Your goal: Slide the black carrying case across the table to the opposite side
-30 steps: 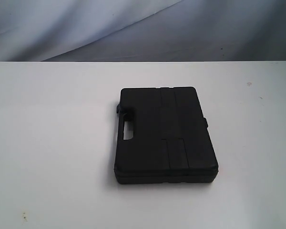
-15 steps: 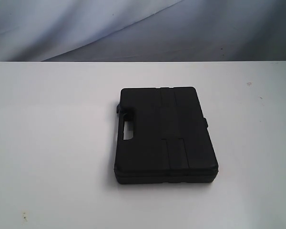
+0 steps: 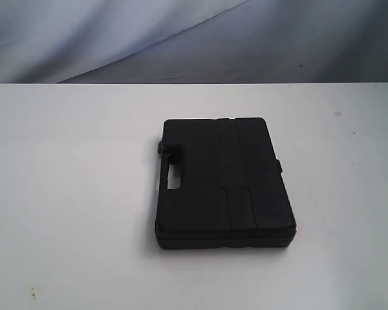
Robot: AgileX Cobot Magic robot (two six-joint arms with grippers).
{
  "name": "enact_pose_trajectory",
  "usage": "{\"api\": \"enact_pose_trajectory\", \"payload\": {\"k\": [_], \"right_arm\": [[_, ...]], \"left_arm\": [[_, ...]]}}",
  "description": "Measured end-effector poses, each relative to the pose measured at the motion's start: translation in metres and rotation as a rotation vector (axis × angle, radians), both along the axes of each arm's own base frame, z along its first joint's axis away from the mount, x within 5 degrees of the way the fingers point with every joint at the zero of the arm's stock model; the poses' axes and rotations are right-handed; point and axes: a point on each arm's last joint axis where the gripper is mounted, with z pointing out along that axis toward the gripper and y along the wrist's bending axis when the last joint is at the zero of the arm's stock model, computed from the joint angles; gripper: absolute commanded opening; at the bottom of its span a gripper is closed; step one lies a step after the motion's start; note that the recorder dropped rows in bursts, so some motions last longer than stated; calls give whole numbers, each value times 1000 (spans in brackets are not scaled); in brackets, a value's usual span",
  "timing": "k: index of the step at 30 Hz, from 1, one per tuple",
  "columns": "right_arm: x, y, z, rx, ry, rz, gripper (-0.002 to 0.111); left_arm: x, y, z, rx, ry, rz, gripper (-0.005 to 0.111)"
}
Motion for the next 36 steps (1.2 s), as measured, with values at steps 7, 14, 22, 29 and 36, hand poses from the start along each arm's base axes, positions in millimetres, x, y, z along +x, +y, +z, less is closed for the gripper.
{"api": "enact_pose_trajectory", "payload": {"k": [7, 14, 22, 29, 36], "right_arm": [[0, 0, 0, 0, 2, 0, 0], [0, 0, 0, 1, 2, 0, 0], [0, 0, 0, 1, 2, 0, 0], [0, 0, 0, 1, 2, 0, 0], [0, 0, 0, 3, 2, 0, 0]], "left_arm": [[0, -1, 7, -264, -70, -5, 0], [-5, 5, 35, -325, -296, 20, 0], [-47, 1, 141, -252, -509, -47, 0], [-45, -8, 214, -152, -269, -112, 0], [27, -35, 227, -175, 271, -370, 0]]}}
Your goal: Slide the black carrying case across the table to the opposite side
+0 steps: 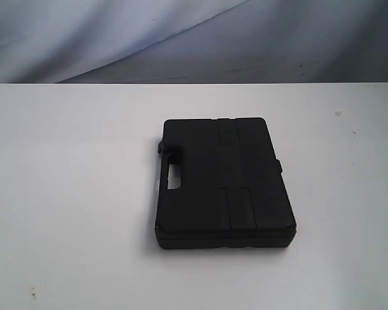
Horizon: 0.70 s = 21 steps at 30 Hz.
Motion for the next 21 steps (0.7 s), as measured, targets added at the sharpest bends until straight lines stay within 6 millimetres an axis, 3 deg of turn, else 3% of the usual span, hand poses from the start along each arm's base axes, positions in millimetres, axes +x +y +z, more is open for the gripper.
{"api": "enact_pose_trajectory", "payload": {"k": [7, 14, 21], "right_arm": [[0, 0, 0, 2, 0, 0, 0], [0, 0, 0, 2, 0, 0, 0], [0, 0, 0, 2, 0, 0, 0]], "left_arm": [[70, -6, -13, -3, 384, -60, 0], [116, -10, -46, 0, 626, -7, 0], [143, -60, -87, 138, 793, -43, 0]]}}
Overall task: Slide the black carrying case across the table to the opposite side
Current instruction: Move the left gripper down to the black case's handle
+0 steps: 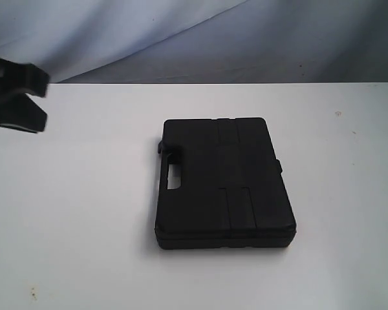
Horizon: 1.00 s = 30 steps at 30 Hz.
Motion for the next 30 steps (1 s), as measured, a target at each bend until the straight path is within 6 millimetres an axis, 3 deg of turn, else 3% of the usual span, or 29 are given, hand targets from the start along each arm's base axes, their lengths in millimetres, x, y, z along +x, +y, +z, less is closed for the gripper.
{"api": "enact_pose_trajectory", "payload": {"k": [8, 13, 17, 21, 26, 28, 30], "right_arm": [[0, 0, 0, 0, 0, 0, 0], [0, 0, 0, 0, 0, 0, 0], [0, 0, 0, 0, 0, 0, 0], [0, 0, 0, 0, 0, 0, 0], [0, 0, 0, 0, 0, 0, 0], [0, 0, 0, 0, 0, 0, 0], [0, 0, 0, 0, 0, 0, 0]], "left_arm": [[25, -63, -54, 63, 118, -64, 0], [64, -92, -83, 75, 195, -22, 1], [90, -114, -88, -35, 168, 2, 1], [98, -115, -95, -13, 142, 27, 1], [105, -110, -124, 103, 213, 108, 1], [108, -112, -118, 96, 211, 119, 1], [115, -116, -98, 73, 174, 118, 1]]}}
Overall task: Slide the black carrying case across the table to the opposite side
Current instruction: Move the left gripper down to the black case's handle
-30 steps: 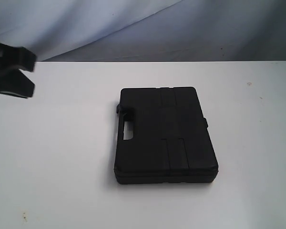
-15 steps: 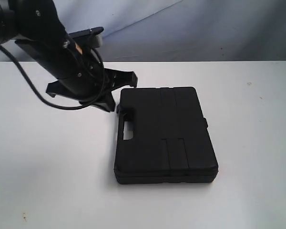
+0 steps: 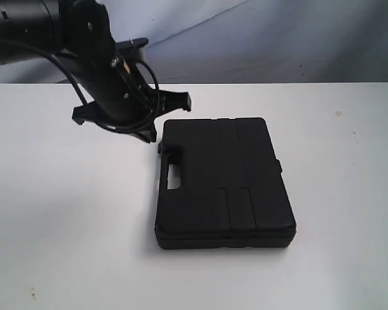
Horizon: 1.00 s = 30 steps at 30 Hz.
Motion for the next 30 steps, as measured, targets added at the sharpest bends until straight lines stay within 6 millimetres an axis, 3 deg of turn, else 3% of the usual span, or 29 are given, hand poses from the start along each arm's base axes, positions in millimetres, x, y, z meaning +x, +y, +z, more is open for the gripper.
{"api": "enact_pose_trajectory", "payload": {"k": [4, 6, 11, 17, 22, 25, 30], "right_arm": [[0, 0, 0, 0, 0, 0, 0], [0, 0, 0, 0, 0, 0, 0], [0, 0, 0, 0, 0, 0, 0], [0, 0, 0, 0, 0, 0, 0], [0, 0, 0, 0, 0, 0, 0], [0, 0, 0, 0, 0, 0, 0], [0, 0, 0, 0, 0, 0, 0]], "left_arm": [[8, -5, 24, -35, -54, 1, 1], [8, -4, 24, -26, -52, -1, 0], [8, -8, 3, 41, 13, -22, 0], [3, -32, -21, 102, 8, -75, 0], [7, -40, -35, 88, 7, -8, 3], [9, -41, -40, 81, 4, 16, 9], [13, -38, -44, 116, -23, 31, 33]]}}
